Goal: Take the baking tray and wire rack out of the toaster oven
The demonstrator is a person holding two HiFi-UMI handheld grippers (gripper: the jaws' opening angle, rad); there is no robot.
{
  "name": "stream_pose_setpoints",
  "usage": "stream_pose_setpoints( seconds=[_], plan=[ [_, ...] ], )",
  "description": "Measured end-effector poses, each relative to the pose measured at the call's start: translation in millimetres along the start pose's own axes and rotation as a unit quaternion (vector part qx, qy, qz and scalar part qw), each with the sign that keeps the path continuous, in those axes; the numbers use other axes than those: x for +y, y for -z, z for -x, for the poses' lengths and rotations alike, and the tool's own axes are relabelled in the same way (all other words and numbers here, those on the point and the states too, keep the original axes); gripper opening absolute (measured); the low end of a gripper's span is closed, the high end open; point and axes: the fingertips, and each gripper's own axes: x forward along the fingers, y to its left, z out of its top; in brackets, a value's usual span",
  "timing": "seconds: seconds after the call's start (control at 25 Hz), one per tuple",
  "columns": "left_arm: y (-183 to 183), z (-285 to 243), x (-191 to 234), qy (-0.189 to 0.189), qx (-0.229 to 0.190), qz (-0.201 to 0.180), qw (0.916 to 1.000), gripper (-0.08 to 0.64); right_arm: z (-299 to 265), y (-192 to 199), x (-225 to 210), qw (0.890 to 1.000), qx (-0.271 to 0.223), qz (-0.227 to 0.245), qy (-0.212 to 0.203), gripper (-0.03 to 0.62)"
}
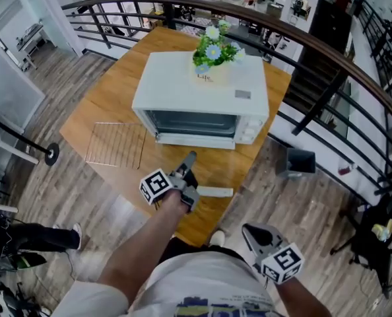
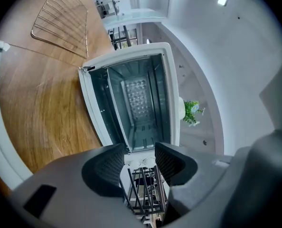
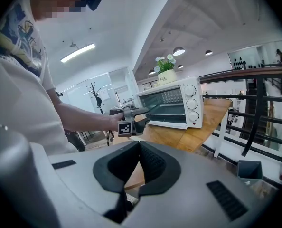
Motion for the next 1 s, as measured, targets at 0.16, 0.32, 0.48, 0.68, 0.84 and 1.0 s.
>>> stream_pose_setpoints(
  seconds=[0.16,0.32,0.48,0.68,0.84,1.0],
  plan=[
    [-12,-16,10,-0.006,-0.007,0.013,0.9999,0.196,-6,-2,-3,1.000,0.002,-0.003,0.008,0.002],
    [-26,-34,19,-0.010,-0.009,0.019,0.9997,0.193,-14,-5,-2,1.000,0.000,-0.004,0.014,0.002],
    [-39,-54,28,-0.003,-0.006,0.013,0.9999,0.193,-19,-4,-3,1.000,0.009,-0.013,0.024,0.002],
    [-50,-71,37,-0.006,-0.004,0.017,0.9998,0.192,-23,-5,-6,0.999,0.006,-0.008,0.038,0.002],
    [-59,-83,51,-0.013,-0.004,0.026,0.9996,0.192,-27,-7,-4,0.999,0.007,-0.015,0.051,0.002],
    [-61,-99,59,-0.006,-0.002,0.036,0.9993,0.192,-24,-6,-7,0.997,0.010,-0.019,0.067,0.002]
  ],
)
